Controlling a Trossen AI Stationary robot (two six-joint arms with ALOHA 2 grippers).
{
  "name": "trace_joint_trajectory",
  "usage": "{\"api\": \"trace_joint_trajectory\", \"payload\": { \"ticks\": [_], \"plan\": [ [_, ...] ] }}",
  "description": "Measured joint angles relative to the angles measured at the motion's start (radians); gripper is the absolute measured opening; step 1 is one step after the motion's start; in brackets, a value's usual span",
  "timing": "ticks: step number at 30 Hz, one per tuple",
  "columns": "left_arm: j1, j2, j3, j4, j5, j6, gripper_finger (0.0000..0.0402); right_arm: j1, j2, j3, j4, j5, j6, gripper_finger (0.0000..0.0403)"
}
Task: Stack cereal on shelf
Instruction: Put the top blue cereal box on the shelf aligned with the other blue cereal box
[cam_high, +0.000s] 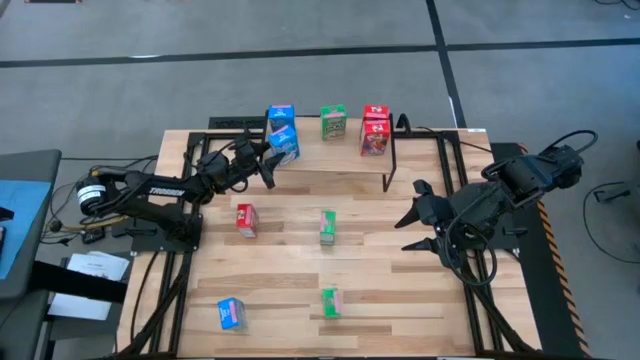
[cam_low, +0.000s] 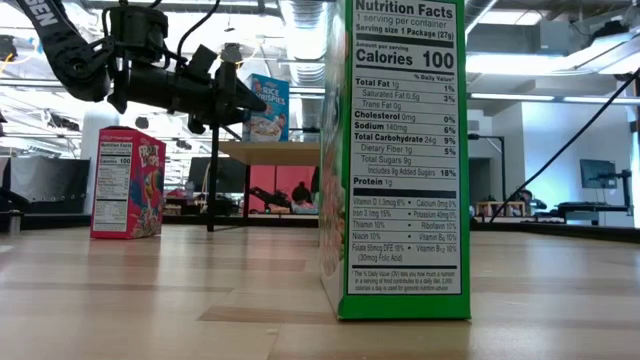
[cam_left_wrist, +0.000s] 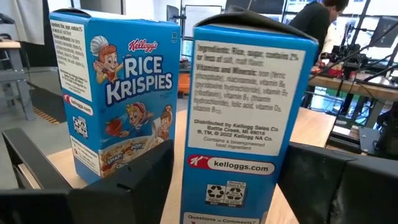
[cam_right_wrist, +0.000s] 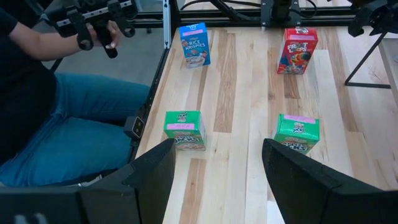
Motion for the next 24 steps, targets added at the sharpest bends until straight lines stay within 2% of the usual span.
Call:
{"api": "trace_joint_trajectory", "payload": {
  "ticks": [10,20,24],
  "plan": [
    [0.0,-0.001,0.0,0.0,-0.011,-0.037,0.0298,0.0,0.0,0.0,0.0,0.0,0.0,0.0265],
    [-0.001,-0.052,-0.002,-0.027,-0.012,-0.038,0.0303,0.0,0.0,0.0,0.0,0.0,0.0,0.0265],
    [-0.001,-0.116,-0.002,-0.117,-0.005,-0.045,0.0303,0.0,0.0,-0.023,-0.003,-0.001,0.005,0.0265]
  ]
}}
